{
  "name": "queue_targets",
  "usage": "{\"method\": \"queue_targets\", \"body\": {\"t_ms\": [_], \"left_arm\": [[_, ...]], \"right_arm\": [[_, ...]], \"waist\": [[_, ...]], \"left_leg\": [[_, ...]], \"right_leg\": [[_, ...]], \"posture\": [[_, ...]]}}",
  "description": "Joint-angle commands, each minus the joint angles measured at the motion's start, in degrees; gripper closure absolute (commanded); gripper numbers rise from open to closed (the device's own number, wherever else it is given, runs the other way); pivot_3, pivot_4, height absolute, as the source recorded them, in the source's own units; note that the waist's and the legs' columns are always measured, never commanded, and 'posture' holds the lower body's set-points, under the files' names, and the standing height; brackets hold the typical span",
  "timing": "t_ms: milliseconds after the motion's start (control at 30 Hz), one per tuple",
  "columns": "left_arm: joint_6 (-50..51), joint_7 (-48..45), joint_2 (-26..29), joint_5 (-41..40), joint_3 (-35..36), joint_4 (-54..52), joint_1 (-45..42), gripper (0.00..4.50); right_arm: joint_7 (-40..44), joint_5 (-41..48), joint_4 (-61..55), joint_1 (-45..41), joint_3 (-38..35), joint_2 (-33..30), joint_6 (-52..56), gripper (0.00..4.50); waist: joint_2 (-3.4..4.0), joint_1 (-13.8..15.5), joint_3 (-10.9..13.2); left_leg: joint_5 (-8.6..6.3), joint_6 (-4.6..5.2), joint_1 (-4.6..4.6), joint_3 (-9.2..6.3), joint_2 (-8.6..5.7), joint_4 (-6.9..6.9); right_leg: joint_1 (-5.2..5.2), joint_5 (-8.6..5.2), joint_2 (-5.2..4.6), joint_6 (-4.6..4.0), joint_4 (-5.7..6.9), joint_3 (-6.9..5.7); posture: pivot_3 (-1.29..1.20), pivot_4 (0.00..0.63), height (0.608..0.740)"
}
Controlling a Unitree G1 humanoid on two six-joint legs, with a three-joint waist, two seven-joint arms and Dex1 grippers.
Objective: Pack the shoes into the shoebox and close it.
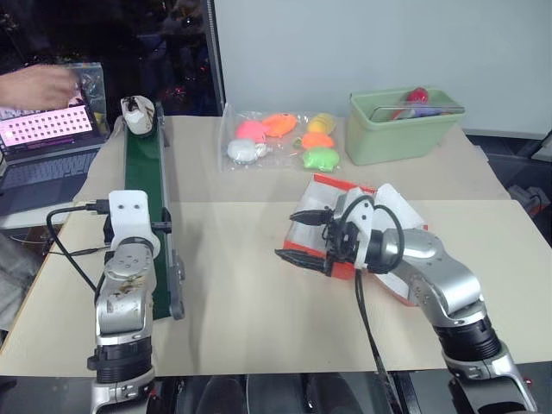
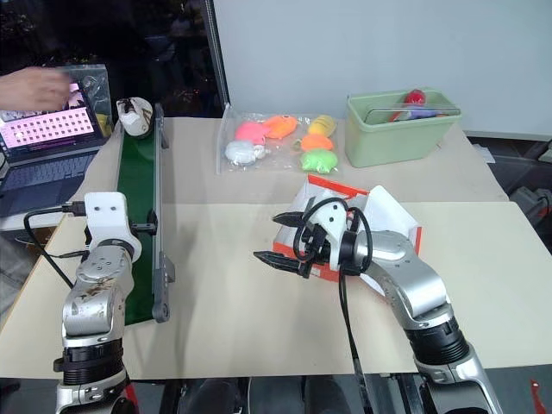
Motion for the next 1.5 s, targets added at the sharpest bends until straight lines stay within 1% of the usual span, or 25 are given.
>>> {"method": "queue_targets", "body": {"t_ms": [33, 133, 267, 333, 433, 700, 1467, 1500], "left_arm": [[1.5, -0.6, 0.6, 0.2, -0.1, -1.8, 0.7, 0.00], [4.0, -0.3, 0.3, 0.1, 0.3, -1.7, 0.0, 0.00], [7.4, 0.8, -1.2, -1.3, 2.9, -1.1, -2.1, 0.00], [8.3, 0.5, -0.6, -1.1, 2.8, -0.8, -3.1, 0.00], [8.1, -0.1, 0.7, -0.5, 2.2, 0.5, -3.8, 0.00], [7.7, -0.4, 1.2, -0.6, 2.2, 1.8, -3.9, 0.00], [7.2, -0.4, 0.2, -1.5, 2.8, 2.7, -4.2, 0.00], [7.1, -0.5, -0.1, -1.9, 3.0, 2.9, -4.4, 0.52]], "right_arm": [[0.6, 0.8, -1.9, 0.4, 0.1, 0.8, -1.2, 0.02], [-0.7, 0.0, -2.0, 0.4, 0.4, 1.4, -0.8, 0.02], [-1.0, -0.9, -1.7, 0.1, 1.0, 1.1, -0.2, 0.02], [-1.1, -0.8, -1.6, -0.1, 0.9, 1.4, 0.1, 0.02], [-1.6, -0.7, -1.8, 0.1, 1.0, 1.9, 0.3, 0.02], [-2.8, -0.6, -2.3, 0.5, 0.8, 2.4, 0.6, 0.02], [-4.9, 0.6, -2.6, -0.5, -0.6, 2.6, 2.0, 0.02], [-4.9, 0.7, -2.6, -0.7, -0.7, 2.6, 2.1, 0.00]], "waist": [[0.00, -0.1, 0.0], [0.00, 0.0, 0.0], [0.00, 0.0, 0.0], [0.00, 0.0, 0.0], [0.00, -0.1, 0.0], [0.00, 0.0, 0.0], [0.00, 0.0, 0.0], [0.00, 0.0, 0.0]], "left_leg": [[0.00, 0.00, 0.00, 0.00, -0.01, 0.00], [0.00, 0.00, 0.01, 0.00, -0.01, 0.00], [0.00, 0.00, 0.03, 0.00, -0.01, 0.00], [0.00, 0.00, 0.02, 0.00, -0.01, 0.00], [0.00, 0.00, 0.02, 0.00, -0.01, 0.00], [0.00, 0.00, 0.02, 0.00, -0.01, 0.00], [0.00, 0.00, 0.02, 0.00, -0.01, 0.00], [0.00, 0.00, 0.02, 0.00, -0.01, 0.00]], "right_leg": [[-0.01, 0.00, -0.02, 0.00, 0.01, 0.00], [-0.02, 0.00, -0.02, -0.01, 0.05, 0.00], [0.00, 0.00, -0.02, 0.00, 0.05, 0.00], [-0.01, 0.00, -0.02, 0.00, 0.05, 0.00], [-0.02, 0.00, -0.02, 0.00, 0.05, -0.01], [-0.02, 0.00, -0.02, -0.01, 0.06, -0.01], [-0.02, 0.01, -0.03, -0.01, 0.08, 0.00], [-0.02, 0.01, -0.03, -0.01, 0.08, -0.01]], "posture": [[0.00, 0.150, 0.729], [0.00, 0.150, 0.729], [0.00, 0.150, 0.729], [0.00, 0.150, 0.729], [0.00, 0.150, 0.729], [0.00, 0.150, 0.729], [0.00, 0.150, 0.729], [0.00, 0.150, 0.729]]}}
